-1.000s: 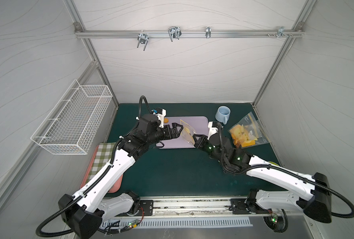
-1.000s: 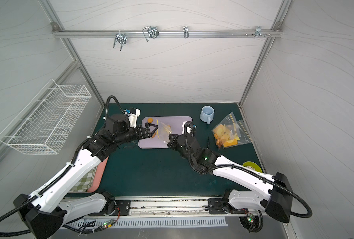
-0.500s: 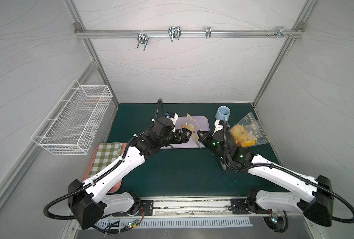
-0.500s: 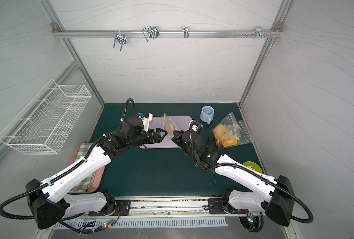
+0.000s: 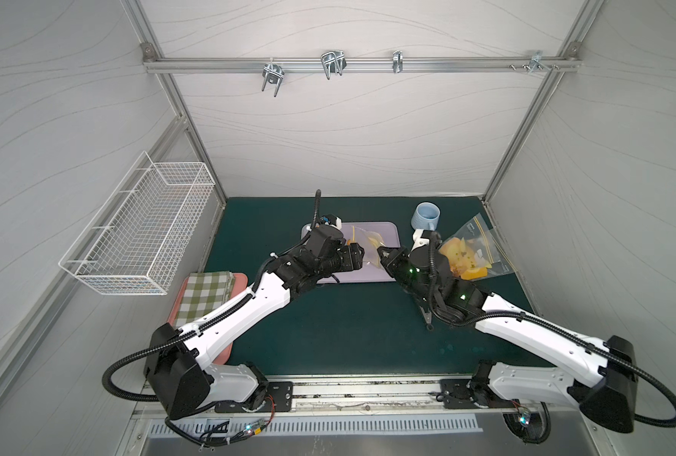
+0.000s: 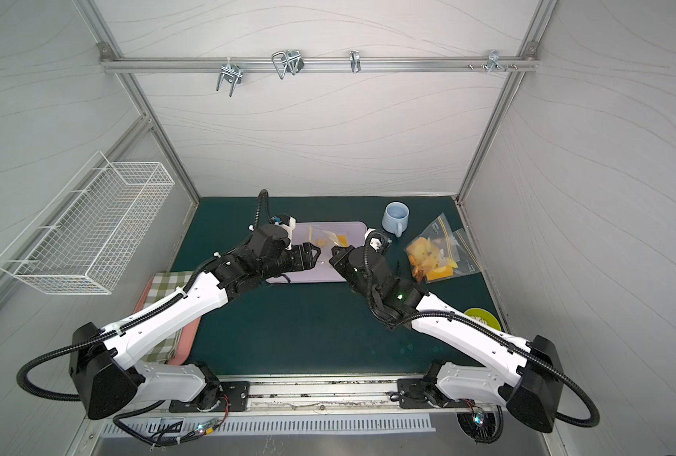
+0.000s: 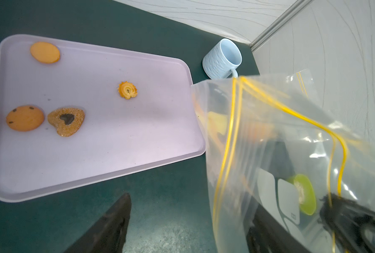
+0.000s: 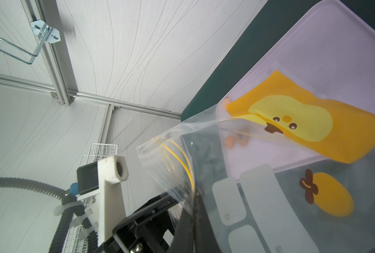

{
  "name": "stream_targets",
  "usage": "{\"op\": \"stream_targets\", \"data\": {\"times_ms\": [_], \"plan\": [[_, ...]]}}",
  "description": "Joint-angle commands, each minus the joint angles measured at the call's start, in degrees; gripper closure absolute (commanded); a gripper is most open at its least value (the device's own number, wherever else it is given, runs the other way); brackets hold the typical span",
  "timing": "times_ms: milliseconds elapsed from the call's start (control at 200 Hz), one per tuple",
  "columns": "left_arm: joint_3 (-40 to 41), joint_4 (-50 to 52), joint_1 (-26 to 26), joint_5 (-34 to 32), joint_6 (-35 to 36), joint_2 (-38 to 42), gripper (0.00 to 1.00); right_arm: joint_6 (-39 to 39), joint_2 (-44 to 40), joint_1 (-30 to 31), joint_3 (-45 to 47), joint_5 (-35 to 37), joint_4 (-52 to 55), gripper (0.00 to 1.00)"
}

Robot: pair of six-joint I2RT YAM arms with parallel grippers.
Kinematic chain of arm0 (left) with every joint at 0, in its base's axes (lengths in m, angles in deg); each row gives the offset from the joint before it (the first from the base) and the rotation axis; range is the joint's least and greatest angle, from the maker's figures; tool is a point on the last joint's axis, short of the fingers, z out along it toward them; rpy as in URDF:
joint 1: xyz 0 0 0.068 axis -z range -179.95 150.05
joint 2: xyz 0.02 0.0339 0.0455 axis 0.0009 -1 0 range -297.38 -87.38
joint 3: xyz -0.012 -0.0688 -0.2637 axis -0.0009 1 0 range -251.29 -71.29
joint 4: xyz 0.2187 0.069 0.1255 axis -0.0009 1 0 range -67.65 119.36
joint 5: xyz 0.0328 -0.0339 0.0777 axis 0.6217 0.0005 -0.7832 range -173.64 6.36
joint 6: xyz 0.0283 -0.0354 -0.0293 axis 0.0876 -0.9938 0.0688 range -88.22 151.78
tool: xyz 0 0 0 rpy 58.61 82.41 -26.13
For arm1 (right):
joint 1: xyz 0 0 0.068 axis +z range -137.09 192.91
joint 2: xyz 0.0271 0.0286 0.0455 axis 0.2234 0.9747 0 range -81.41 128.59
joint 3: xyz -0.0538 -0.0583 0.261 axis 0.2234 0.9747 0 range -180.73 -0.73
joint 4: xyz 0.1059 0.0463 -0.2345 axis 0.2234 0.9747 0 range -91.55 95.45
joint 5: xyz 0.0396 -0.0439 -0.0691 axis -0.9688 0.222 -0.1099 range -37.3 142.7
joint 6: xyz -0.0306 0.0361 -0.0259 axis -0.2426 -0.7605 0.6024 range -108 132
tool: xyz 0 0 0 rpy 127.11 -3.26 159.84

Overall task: Put the cookies into a resealable bag to prevent moisture
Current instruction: Open the ziploc bag at the center of the board.

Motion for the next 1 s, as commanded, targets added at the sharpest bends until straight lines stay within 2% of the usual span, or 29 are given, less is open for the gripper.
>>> {"op": "stream_targets", "data": {"times_ms": [0, 90, 195, 340, 525, 575, 635, 665, 775, 890, 995], "plan": [[-3.2, -2.9, 1.5, -1.9, -1.0, -0.8, 0.38, -3.4, 0.4, -0.5, -0.7, 0.3, -0.1, 1.0], [-3.2, -2.9, 1.9, -2.1, -1.2, -0.6, 0.52, -3.6, 0.4, -0.6, -0.6, 0.8, 0.6, 1.0], [-2.9, -2.6, 1.9, -2.6, -1.4, 0.0, 0.79, -4.2, -0.2, -0.8, 0.2, 1.0, 0.5, 1.0], [-2.9, -1.5, 1.9, -3.7, -0.3, 0.9, 1.0, -4.4, -1.3, -1.0, 0.7, 0.9, 2.9, 1.0], [-5.6, 3.3, 1.8, -6.5, 3.3, 1.8, 1.0, -2.1, -1.9, -1.2, 0.6, -1.5, 7.6, 0.98], [-7.4, 6.4, 1.9, -7.5, 4.8, 1.6, 1.0, 0.4, -2.0, -1.2, 0.4, -1.9, 7.7, 0.89], [-10.9, 11.8, 1.7, -9.6, 6.9, 0.6, 1.0, 6.3, -1.7, -1.3, -0.4, -2.6, 7.0, 0.65], [-12.6, 14.7, 1.5, -10.3, 8.0, 0.1, 1.0, 9.1, -1.7, -1.4, -1.2, -2.9, 7.1, 0.59], [-17.6, 23.7, -0.6, -10.1, 11.9, -1.1, 1.0, 18.7, -3.2, -2.5, -3.4, -4.0, 8.8, 0.45], [-21.1, 31.2, -6.0, -8.2, 15.0, -1.0, 1.0, 28.6, -7.6, -3.1, -2.3, -3.0, 10.2, 0.31], [-25.2, 38.7, -11.3, -9.5, 18.2, -1.6, 1.0, 33.4, -11.4, -4.0, 0.4, 0.3, 13.4, 0.27]]}}
